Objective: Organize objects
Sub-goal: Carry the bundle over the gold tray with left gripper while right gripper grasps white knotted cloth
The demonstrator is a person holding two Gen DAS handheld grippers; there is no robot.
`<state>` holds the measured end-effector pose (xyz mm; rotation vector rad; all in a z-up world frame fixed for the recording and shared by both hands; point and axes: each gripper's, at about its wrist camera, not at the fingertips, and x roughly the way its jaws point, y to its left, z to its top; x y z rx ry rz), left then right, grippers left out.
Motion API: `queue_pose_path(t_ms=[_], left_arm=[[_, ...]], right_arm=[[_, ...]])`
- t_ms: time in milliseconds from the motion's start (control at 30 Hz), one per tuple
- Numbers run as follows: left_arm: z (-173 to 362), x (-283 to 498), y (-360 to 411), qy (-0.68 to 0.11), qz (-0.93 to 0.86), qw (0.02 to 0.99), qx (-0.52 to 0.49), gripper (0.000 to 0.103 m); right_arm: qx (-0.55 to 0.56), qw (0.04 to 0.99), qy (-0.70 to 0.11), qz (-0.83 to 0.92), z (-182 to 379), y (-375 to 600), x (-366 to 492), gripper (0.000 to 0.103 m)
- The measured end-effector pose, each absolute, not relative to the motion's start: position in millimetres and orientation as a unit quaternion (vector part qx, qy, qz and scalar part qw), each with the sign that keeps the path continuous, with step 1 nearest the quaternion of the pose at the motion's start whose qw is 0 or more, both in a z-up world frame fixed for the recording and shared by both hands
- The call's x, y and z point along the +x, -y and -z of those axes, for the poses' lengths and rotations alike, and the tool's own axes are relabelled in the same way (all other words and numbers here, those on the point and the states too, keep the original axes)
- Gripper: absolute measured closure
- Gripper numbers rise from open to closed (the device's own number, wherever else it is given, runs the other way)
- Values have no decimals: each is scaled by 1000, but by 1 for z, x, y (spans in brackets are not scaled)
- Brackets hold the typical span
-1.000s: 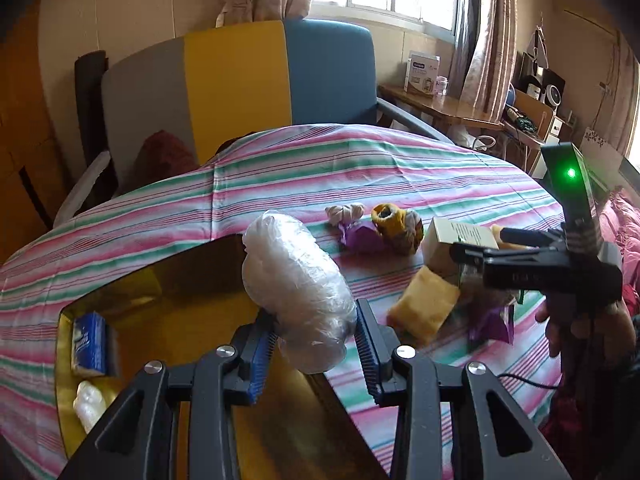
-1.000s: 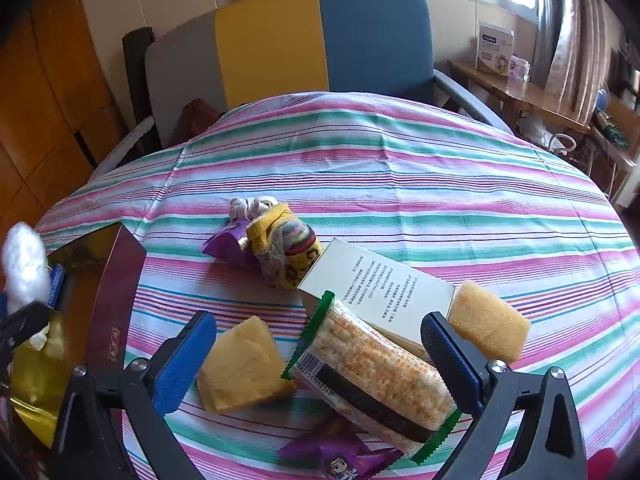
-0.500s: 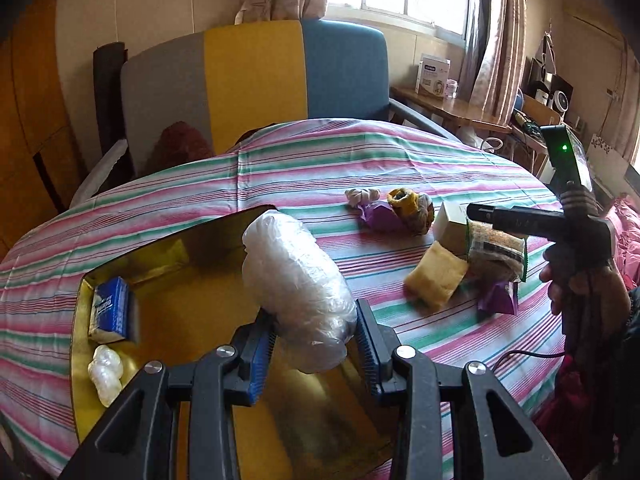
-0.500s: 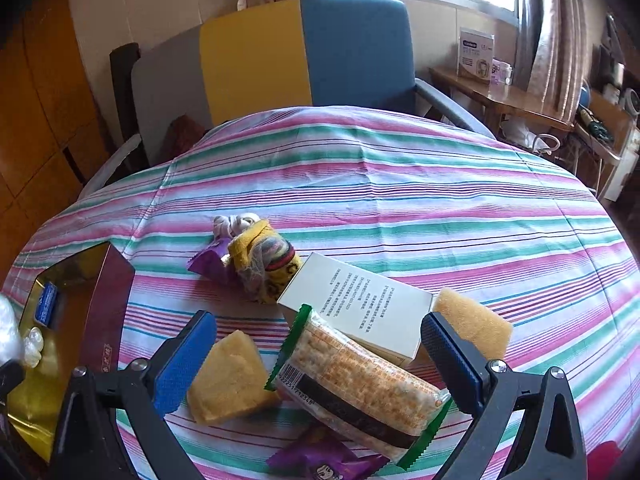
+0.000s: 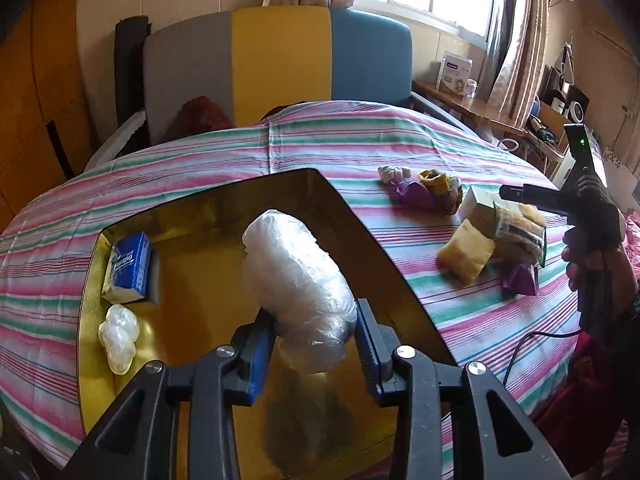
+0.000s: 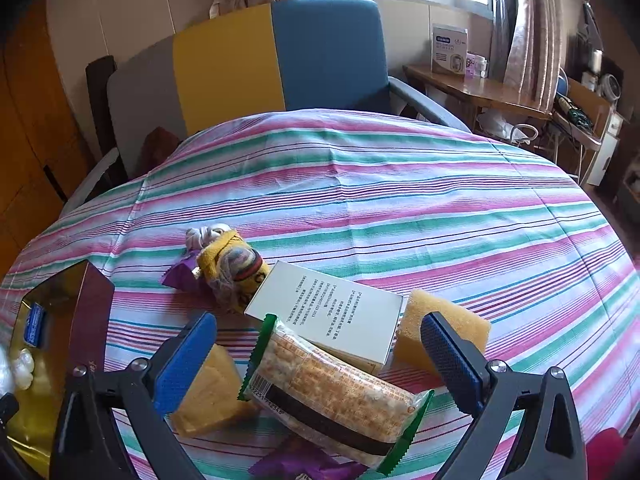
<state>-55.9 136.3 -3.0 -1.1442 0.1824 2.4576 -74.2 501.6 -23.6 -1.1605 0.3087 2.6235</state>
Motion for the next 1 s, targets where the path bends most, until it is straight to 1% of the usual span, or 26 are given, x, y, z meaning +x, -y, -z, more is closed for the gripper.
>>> queue_pose_path(t_ms=[200, 333, 467, 567, 700, 767, 933, 1000], left_arm=[[10, -58, -117, -46, -881, 207, -423, 65], [11, -59, -105, -35, -882, 206, -422, 65], [14, -61, -97, -26, -881, 207, -424, 65], [16, -62, -93, -16, -879, 212, -427, 65], [17, -62, -91, -5, -875, 224, -428, 65], [15, -61, -91, -2, -874, 231, -427, 65], [13, -62, -91, 3, -872, 243, -426, 65], [15, -64, -91, 6, -870, 244, -429, 65]], right_arm=[[-396, 140, -111, -901, 21, -504, -73, 5], [-397, 131, -111, -901, 13, -496, -82, 13], [-398, 95, -103, -906, -2, -477, -110, 18], [-414, 57, -73, -906, -7, -452, -145, 18], [-456, 23, -32, -889, 5, -425, -192, 20], [-481, 20, -20, -876, 17, -418, -215, 20], [-532, 28, -33, -846, 52, -419, -260, 19], [-551, 31, -29, -833, 68, -416, -273, 21]])
